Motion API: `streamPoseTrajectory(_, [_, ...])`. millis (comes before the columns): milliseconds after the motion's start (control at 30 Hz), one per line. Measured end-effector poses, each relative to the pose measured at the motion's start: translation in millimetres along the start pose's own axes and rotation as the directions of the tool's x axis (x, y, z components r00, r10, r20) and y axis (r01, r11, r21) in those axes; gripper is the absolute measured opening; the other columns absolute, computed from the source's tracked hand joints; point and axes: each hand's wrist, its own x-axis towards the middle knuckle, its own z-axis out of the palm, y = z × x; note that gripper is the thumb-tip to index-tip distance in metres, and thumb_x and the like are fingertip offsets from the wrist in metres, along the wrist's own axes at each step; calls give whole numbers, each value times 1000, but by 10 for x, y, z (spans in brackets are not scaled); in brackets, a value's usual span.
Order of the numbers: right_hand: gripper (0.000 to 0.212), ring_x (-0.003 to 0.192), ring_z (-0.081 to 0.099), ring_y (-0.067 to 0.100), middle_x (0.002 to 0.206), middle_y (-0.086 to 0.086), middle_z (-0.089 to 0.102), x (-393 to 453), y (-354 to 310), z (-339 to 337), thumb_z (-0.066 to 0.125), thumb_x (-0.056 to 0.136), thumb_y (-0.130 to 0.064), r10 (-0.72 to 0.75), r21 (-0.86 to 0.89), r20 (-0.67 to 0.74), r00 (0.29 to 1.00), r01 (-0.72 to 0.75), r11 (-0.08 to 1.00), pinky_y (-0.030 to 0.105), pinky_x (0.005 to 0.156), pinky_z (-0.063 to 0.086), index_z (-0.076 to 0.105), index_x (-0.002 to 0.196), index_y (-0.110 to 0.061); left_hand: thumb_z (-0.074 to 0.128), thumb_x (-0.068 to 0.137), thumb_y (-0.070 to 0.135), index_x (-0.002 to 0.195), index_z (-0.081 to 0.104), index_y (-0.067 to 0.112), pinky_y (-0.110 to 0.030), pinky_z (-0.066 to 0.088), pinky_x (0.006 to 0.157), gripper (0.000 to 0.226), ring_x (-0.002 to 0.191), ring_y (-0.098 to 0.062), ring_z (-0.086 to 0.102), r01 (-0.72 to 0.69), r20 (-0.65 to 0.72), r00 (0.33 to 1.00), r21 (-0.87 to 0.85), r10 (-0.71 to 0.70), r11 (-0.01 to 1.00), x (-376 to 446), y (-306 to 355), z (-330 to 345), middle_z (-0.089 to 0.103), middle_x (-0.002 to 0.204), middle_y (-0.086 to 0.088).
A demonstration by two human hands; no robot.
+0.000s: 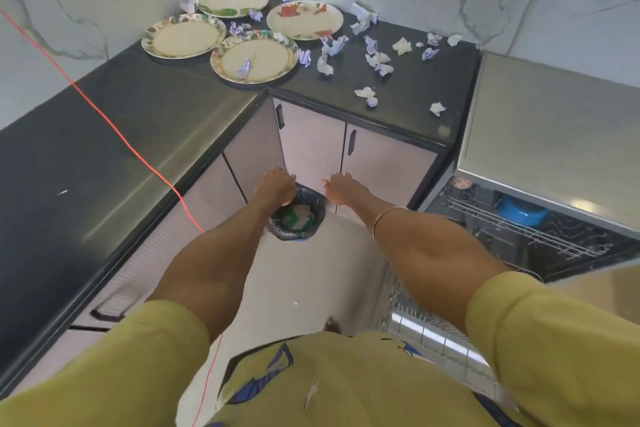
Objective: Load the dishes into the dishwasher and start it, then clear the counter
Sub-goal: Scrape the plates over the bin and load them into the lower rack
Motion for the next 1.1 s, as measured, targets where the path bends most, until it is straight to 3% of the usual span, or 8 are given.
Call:
streamPoseTrajectory(300, [50,138,31,35,146,15,40,804,-37,-670,28,101,-20,-19,37,-78,997,22,999,47,109,37,35,150,-17,31,100,10,125,56,-5,-50,38,106,38,124,-39,47,-58,-46,997,30,59,998,1038,-31,-403,52,132,-26])
streamPoseTrajectory(567, [53,143,25,35,153,16,34,1706,101,-1281,23,105,-31,133,156,-138,981,-111,981,51,115,28,35,148,-3,31,100,11,121,56,-7,-49,36,106,37,124,-39,45,-81,-127,989,-81,70,993,2223,-278,-729,51,130,-25])
streamPoseTrajectory(733, [52,136,37,37,143,19,46,2145,86,-1688,28,105,-36,207,281,-200,958,-146,949,51,110,33,45,139,1,28,103,18,120,53,-3,-49,34,106,37,124,-38,45,-129,-126,985,-95,117,987,2892,-474,-951,51,129,-23])
streamPoseTrajectory(900, [40,124,47,41,130,23,54,2486,-17,-2017,28,104,-21,206,361,-277,938,-97,927,48,100,40,55,127,-1,29,102,18,116,55,-3,-47,37,102,36,118,-39,50,-181,-176,973,-164,151,970,3403,-671,-1120,55,121,-23])
streamPoseTrajectory(1100, [40,103,62,42,111,23,66,2867,-98,-2324,34,104,-27,256,424,-434,864,-55,904,41,84,48,64,107,-1,30,103,24,125,52,-2,-48,38,104,40,117,-35,49,-154,-180,977,-228,114,962,3802,-889,-1277,55,126,-20])
